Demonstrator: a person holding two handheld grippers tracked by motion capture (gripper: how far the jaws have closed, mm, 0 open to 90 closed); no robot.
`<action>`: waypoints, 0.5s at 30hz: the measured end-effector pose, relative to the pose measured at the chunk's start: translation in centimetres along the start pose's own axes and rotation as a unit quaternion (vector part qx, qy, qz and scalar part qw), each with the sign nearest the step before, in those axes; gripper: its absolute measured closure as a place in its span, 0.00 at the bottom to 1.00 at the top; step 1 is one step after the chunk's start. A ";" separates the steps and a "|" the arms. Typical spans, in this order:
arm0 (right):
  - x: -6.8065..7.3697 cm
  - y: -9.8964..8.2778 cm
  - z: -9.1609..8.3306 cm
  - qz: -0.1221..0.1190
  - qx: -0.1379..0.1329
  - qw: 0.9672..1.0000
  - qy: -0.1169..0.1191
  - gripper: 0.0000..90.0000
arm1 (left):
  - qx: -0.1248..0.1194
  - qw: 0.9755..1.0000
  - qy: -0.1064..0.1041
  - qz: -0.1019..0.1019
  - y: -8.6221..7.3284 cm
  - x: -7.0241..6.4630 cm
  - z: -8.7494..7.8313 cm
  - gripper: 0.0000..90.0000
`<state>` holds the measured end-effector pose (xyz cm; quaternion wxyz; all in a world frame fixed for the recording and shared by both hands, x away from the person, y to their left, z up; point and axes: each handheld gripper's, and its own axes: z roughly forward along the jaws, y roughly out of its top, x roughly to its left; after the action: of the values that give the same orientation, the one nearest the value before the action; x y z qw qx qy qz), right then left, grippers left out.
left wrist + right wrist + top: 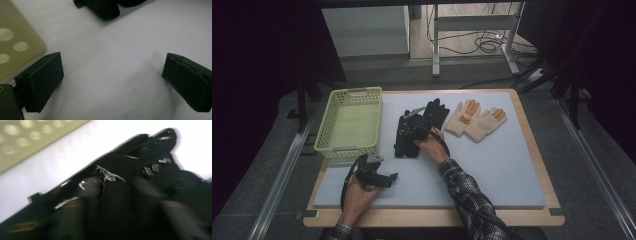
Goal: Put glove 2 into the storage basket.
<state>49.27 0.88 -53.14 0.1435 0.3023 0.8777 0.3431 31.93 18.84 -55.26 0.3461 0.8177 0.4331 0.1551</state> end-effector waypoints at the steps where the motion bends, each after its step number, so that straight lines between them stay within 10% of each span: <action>1: -0.1 -0.1 -0.1 0.006 -0.001 1.000 -0.002 0.84 | 0.000 1.000 0.000 0.000 0.0 0.0 0.0 0.04; 15: 1.7 0.9 -3.0 -0.016 -0.026 0.999 0.022 0.89 | 0.001 1.000 0.000 0.000 0.0 0.0 0.0 0.04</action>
<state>47.00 0.93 -50.39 0.1373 0.2768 0.8762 0.3699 31.93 18.85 -55.24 0.3453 0.8180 0.4333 0.1547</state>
